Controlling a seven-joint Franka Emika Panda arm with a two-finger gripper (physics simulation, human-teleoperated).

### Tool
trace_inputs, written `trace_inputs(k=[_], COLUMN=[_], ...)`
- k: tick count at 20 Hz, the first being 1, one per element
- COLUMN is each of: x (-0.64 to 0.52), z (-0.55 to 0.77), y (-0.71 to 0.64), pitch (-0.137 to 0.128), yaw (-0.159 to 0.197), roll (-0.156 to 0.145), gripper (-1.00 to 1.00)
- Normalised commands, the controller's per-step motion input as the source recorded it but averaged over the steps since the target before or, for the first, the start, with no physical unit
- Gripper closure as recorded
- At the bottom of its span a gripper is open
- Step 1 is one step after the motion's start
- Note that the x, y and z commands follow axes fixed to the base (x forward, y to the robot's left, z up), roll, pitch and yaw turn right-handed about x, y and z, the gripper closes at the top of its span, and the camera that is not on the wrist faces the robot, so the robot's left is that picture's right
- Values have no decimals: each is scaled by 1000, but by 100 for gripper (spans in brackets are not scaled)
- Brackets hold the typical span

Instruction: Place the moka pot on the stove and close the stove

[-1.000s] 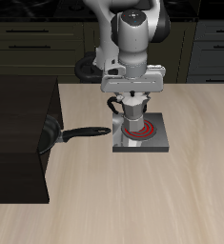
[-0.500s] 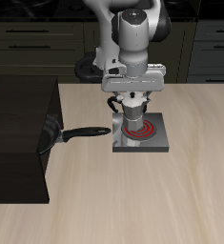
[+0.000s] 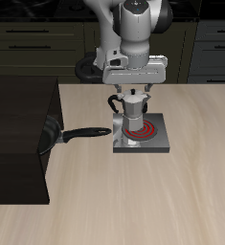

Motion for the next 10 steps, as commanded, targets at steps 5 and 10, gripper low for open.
trace_inputs(k=[5,10], x=[-135,-218], z=[172,274], y=[-41,-88], pitch=[18,-32], yaw=[19,22], roll=[-7,-20], gripper=[-100,-100])
